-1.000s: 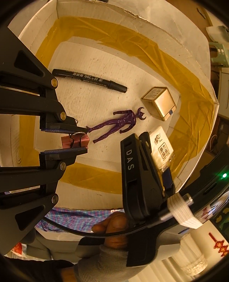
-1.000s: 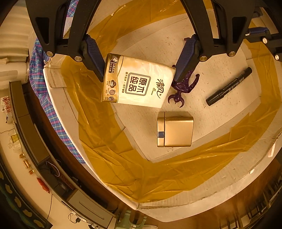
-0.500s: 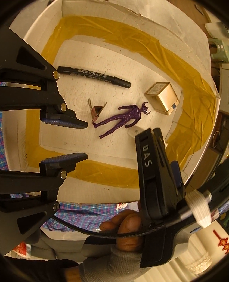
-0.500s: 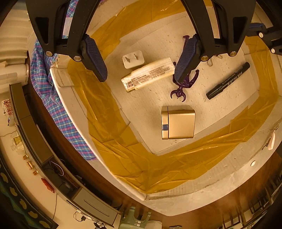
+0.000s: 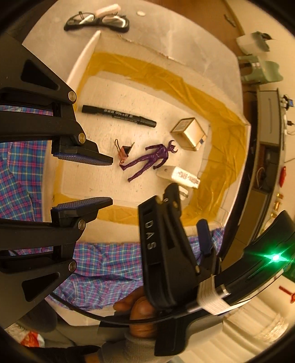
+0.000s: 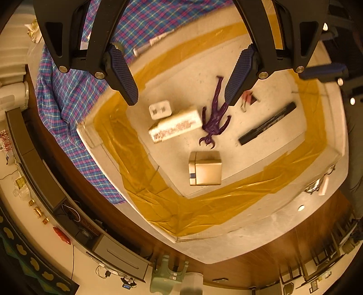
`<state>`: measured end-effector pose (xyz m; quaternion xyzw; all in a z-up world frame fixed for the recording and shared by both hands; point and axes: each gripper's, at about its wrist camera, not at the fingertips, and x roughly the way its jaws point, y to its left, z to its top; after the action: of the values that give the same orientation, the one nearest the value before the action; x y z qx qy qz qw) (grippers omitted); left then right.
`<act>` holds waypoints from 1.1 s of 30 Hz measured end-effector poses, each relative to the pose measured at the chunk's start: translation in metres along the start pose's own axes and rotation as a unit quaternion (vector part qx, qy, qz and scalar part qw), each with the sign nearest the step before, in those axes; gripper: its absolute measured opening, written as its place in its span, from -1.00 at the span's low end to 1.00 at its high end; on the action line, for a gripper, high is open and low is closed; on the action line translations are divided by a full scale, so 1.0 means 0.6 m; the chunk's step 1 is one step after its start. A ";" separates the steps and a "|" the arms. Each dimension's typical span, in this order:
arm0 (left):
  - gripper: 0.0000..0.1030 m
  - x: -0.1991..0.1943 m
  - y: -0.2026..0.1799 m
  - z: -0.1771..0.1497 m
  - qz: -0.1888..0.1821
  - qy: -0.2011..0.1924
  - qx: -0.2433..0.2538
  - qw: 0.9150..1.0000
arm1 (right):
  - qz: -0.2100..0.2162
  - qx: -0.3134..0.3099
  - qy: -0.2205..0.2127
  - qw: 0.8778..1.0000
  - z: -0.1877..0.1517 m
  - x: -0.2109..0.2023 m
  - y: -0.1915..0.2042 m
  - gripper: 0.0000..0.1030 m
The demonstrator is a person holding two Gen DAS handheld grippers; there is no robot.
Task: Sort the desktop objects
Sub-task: 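Move both open tools back over the items on the shirt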
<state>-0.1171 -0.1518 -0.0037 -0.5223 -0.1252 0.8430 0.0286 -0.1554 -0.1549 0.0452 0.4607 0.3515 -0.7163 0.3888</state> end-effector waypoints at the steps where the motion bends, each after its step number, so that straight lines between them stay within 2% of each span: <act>1: -0.41 -0.006 -0.004 -0.001 0.004 -0.005 0.004 1.000 | 0.004 0.001 -0.004 1.000 -0.008 -0.009 0.002 0.54; 7: -0.40 -0.051 -0.033 -0.019 0.019 -0.036 0.026 0.999 | 0.007 0.001 -0.035 0.999 -0.048 -0.052 0.006 0.54; 18: -0.32 -0.097 -0.092 -0.054 0.039 -0.094 0.067 0.993 | -0.025 -0.015 -0.122 0.992 -0.134 -0.136 0.028 0.54; 23: -0.32 -0.106 -0.125 -0.073 0.051 -0.106 0.096 0.988 | -0.035 -0.011 -0.150 0.988 -0.166 -0.162 0.029 0.54; 33: -0.31 -0.101 -0.193 -0.098 0.042 -0.105 0.133 0.985 | -0.023 0.036 -0.178 0.983 -0.242 -0.178 -0.009 0.54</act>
<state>-0.0468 -0.0399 0.0525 -0.4275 0.0078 0.9026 0.0493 -0.0749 -0.0027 0.0980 0.3315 0.2614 -0.8079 0.4113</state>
